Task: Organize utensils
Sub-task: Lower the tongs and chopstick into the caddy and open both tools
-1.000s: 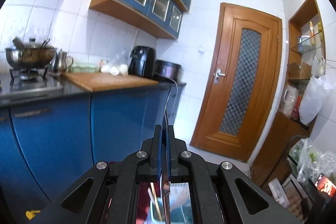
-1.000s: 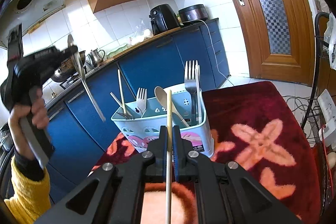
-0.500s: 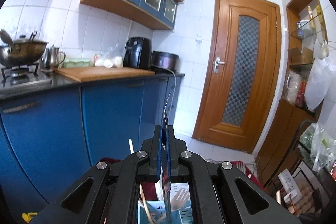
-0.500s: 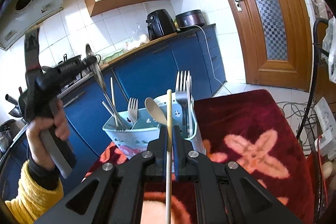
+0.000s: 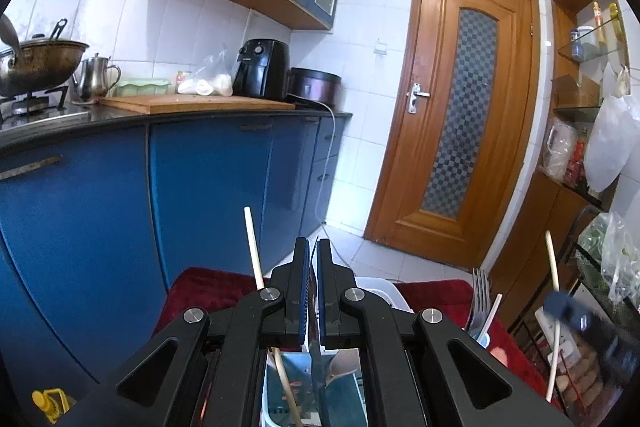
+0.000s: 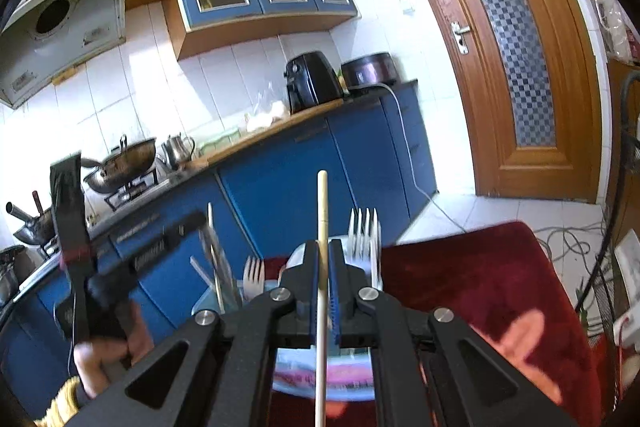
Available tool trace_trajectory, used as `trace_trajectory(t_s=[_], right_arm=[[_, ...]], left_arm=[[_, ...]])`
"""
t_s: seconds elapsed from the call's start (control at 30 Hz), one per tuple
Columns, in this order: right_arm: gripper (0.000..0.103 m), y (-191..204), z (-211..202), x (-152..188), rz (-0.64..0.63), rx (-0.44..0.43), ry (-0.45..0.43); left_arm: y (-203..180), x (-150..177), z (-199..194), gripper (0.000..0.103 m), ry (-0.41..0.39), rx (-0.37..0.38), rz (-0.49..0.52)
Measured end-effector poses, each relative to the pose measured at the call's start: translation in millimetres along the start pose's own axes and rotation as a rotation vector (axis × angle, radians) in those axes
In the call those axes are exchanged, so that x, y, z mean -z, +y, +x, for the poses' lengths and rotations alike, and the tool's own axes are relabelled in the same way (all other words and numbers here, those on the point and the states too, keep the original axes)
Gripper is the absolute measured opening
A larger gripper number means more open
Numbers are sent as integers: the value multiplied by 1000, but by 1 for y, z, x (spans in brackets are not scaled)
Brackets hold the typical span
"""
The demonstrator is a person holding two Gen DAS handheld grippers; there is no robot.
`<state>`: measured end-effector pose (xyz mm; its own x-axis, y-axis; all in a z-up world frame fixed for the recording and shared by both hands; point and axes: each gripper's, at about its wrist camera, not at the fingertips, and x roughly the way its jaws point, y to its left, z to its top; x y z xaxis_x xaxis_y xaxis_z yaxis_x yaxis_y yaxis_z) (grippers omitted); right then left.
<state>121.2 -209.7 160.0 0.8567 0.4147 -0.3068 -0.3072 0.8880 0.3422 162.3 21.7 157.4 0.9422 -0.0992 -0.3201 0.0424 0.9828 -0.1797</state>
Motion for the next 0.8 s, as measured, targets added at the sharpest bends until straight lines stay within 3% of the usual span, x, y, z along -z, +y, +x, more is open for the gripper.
trace_trajectory(t_s=[0.37,0.6,0.8], right_arm=[[6,14,42,-26,-70,30,-143],[6,19,61,-10,-150,103,-207],[6,15,63,7,-153,100,-215]], left_arm=[[4,3,1,3,14,23,2],[9,3,3,3,42,57,-10],[4,6,0,3,38,65,15]])
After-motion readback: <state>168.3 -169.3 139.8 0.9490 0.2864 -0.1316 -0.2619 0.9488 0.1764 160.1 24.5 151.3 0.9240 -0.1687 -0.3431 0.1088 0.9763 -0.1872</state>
